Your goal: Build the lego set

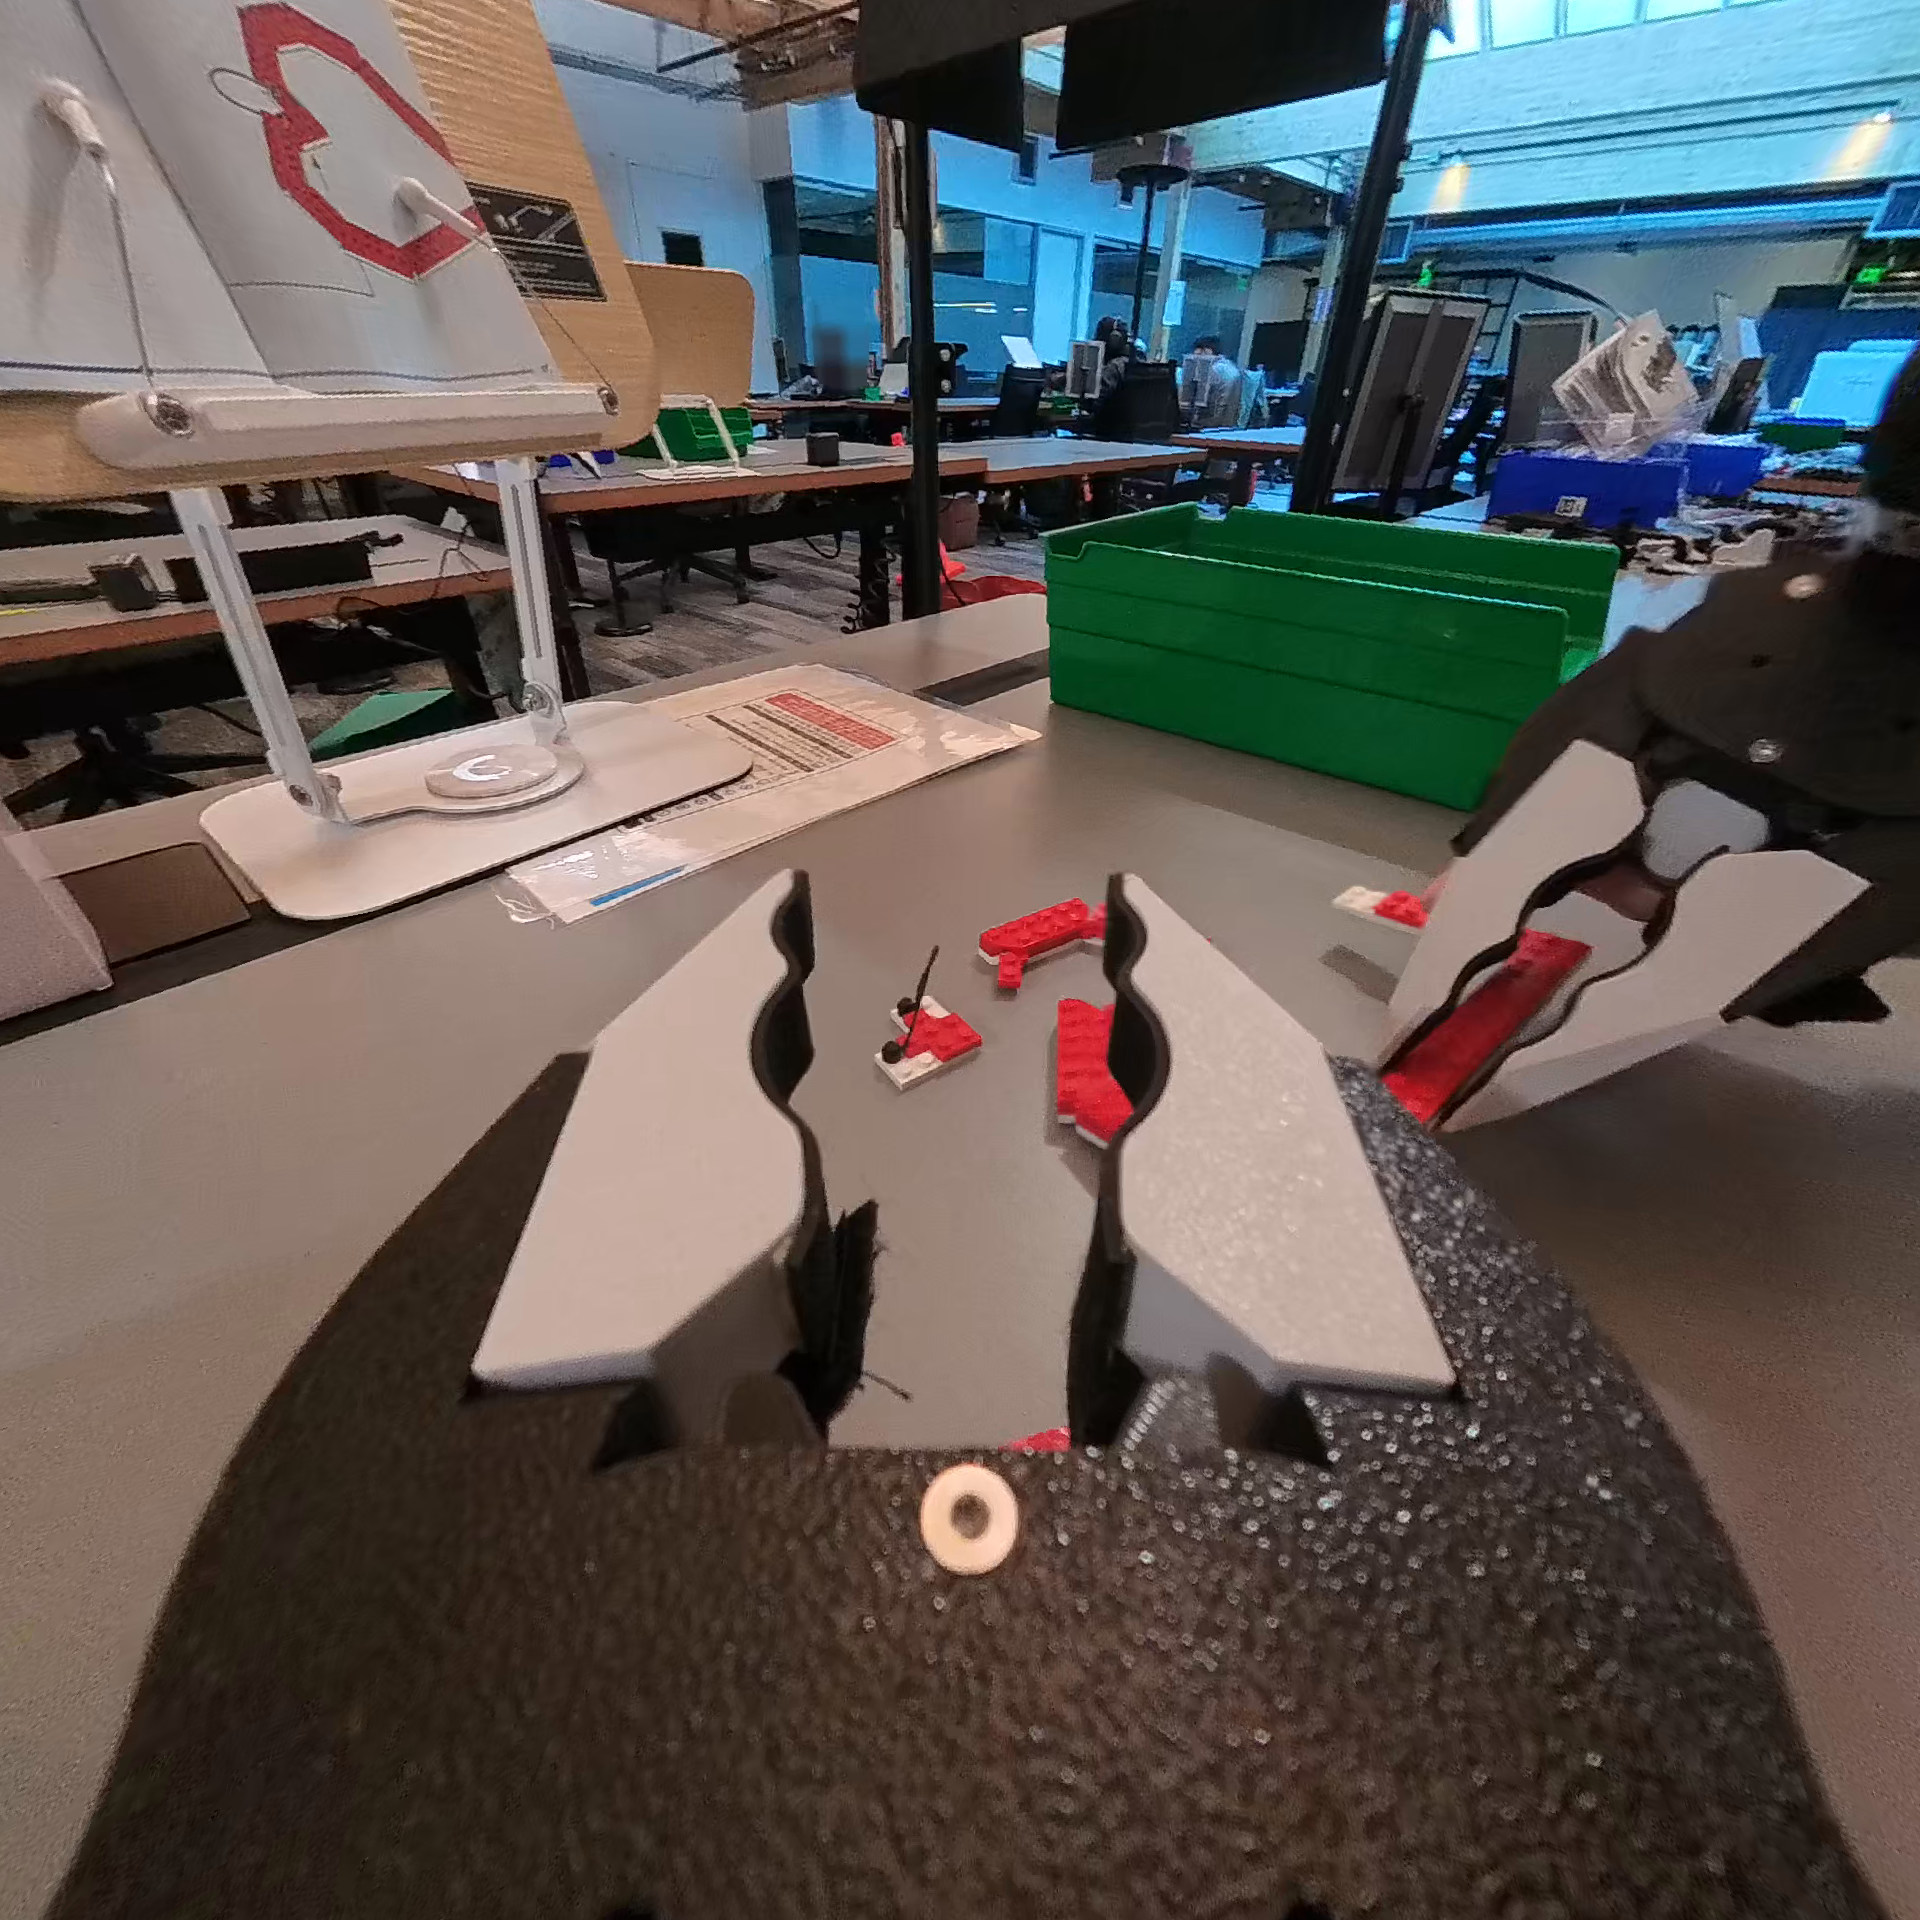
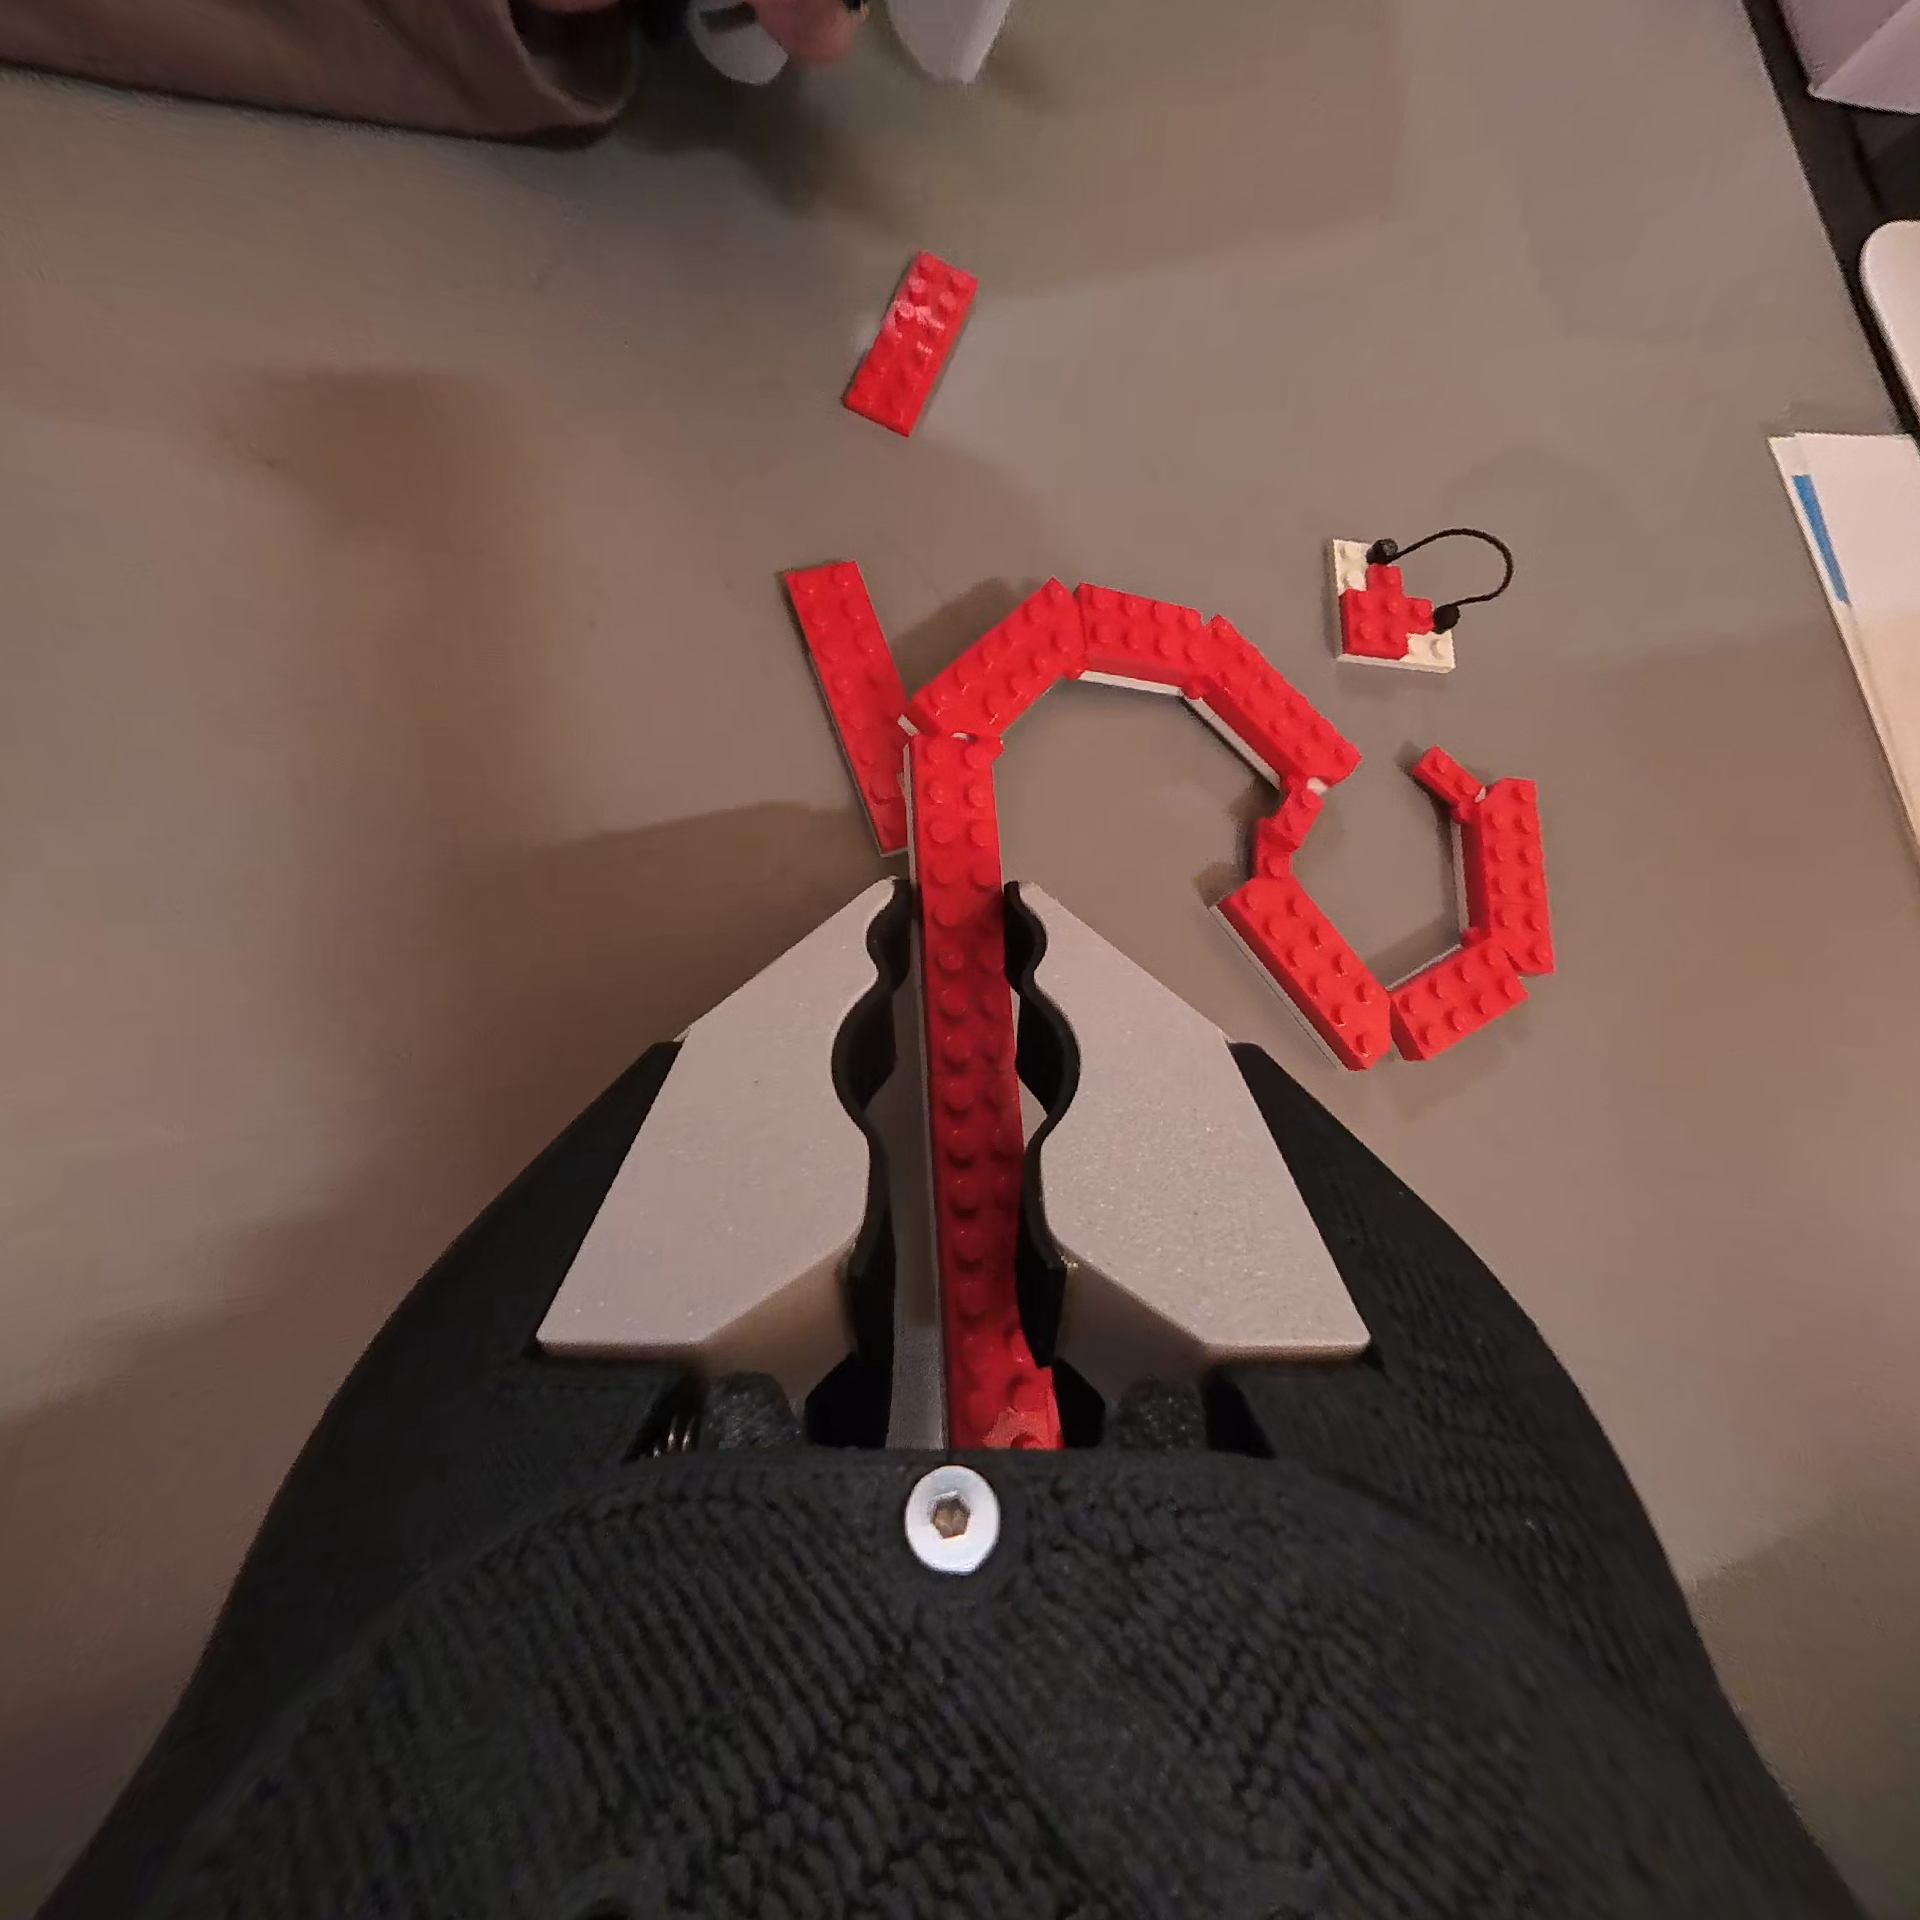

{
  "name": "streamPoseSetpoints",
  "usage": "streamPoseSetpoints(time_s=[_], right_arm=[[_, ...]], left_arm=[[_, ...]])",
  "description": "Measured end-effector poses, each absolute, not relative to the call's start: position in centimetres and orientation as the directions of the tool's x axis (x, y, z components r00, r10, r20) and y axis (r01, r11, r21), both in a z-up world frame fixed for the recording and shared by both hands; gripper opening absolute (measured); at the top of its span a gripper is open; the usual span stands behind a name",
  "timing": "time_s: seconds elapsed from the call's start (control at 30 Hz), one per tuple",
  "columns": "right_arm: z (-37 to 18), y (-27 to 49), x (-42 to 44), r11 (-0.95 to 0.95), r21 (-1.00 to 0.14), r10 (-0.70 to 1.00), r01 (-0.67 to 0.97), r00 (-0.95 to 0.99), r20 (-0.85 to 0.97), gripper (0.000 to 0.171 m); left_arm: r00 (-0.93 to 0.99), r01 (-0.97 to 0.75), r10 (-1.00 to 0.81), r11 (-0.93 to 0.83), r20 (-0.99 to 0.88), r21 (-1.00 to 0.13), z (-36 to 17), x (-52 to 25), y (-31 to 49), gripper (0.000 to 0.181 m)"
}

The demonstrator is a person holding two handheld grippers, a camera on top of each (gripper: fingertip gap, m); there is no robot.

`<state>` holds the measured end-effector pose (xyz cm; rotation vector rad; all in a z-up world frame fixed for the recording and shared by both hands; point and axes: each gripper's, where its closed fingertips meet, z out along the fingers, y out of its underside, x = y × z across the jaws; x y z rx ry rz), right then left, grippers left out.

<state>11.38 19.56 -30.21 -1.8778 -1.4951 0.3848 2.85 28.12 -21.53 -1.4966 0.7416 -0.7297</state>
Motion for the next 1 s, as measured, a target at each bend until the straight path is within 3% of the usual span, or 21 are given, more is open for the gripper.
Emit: streamPoseSetpoints(time_s=[0.37, 0.87, 1.0], right_arm=[[-30.7, 20.0, 10.3, -0.023, -0.712, 0.965, 0.702, 0.203, 0.168, 0.016], [-30.6, 20.4, 6.8, 0.046, -0.721, 0.990, 0.692, 0.067, 0.127, 0.016], [-28.4, 20.7, 7.7, 0.001, -0.770, 0.987, 0.638, 0.122, 0.103, 0.024]], left_arm=[[0.228, -0.342, -0.961, 0.070, -0.155, -0.937, -24.1, 4.2, 22.0, 0.059], [0.279, -0.210, -0.957, 0.015, -0.075, -0.978, -22.7, 3.6, 23.0, 0.059], [0.281, -0.204, -0.957, 0.006, -0.064, -0.979, -22.8, 3.5, 23.1, 0.060]])
